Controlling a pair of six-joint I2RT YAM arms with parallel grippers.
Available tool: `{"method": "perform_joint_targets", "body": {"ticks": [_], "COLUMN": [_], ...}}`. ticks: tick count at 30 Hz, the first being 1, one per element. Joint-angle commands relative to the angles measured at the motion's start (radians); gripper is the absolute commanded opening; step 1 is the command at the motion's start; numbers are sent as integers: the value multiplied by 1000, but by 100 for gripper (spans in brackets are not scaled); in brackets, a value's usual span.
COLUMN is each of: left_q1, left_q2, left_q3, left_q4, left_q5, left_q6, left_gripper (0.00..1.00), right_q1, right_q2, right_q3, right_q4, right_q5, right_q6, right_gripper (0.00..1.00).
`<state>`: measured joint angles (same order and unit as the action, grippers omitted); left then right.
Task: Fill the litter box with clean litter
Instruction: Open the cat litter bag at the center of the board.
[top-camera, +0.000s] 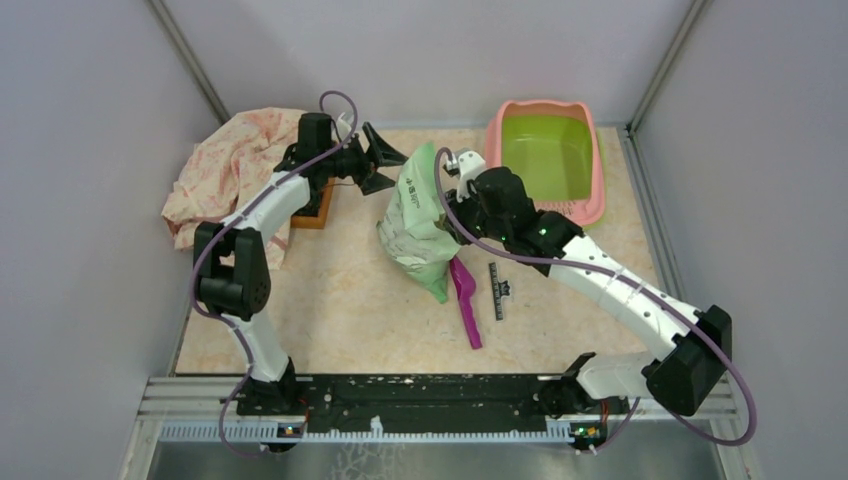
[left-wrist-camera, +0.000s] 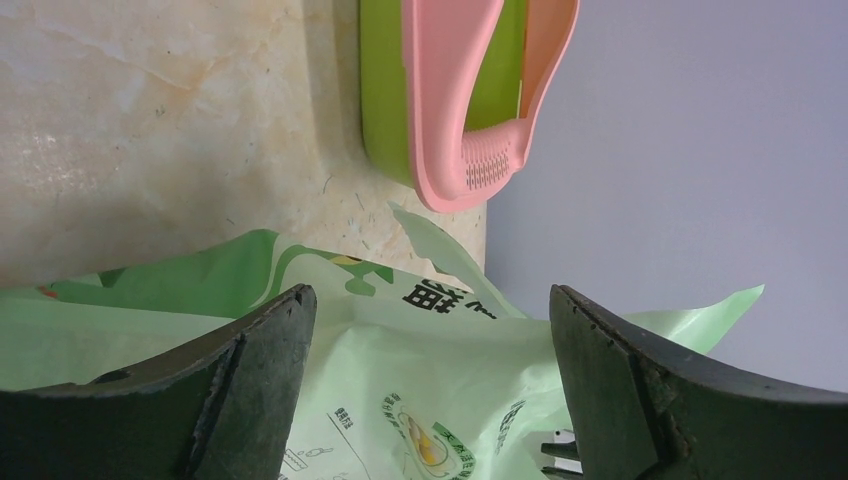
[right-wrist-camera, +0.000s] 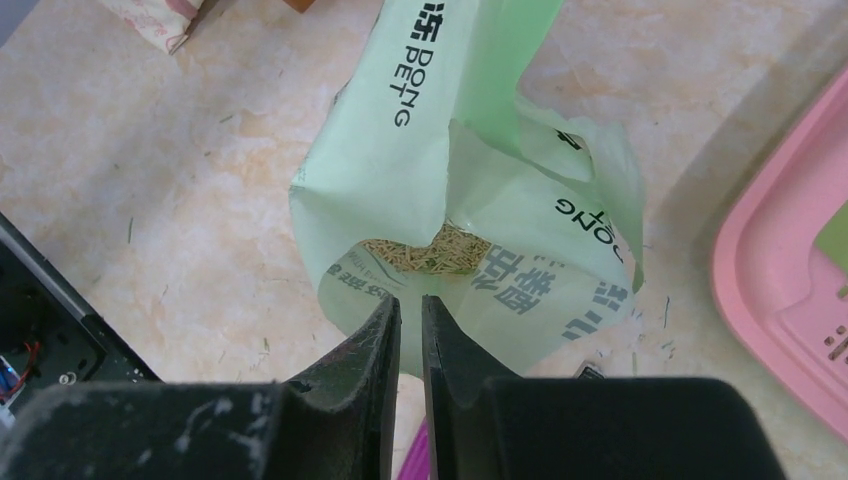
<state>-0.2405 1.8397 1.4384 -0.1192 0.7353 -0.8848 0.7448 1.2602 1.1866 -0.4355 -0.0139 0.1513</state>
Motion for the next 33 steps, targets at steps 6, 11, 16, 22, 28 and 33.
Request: {"method": "perform_joint_targets", "body": {"ticks": [6,11,16,22,28,33], "left_q1": [-11,-11,-11,-11,-11,-16], "left_q2": [-44,-54,-74,-89,-96,-110], "left_q3": [-25,-57,-109,-174,-213,-245], "left_q4": [-5,9,41,74,91,94], "left_q5": [5,2,1,-7,-12,-35], "left_q6": [33,32,25,25,28,33], "left_gripper": [92,92,92,92,92,92], "right_q1": [-7,-7,-6,19,68,97], "right_q2": [14,-6,-79,-68,-6,76], "right_q3": [-42,-126,-290,-427,-490,-475], "right_q4": [81,142,320,526,707,759], "right_q5": [-32,-52,-46,-18,9,38], "right_q6": [21,56,89,118,143,157], "right_gripper": [14,14,14,15,18,18]}}
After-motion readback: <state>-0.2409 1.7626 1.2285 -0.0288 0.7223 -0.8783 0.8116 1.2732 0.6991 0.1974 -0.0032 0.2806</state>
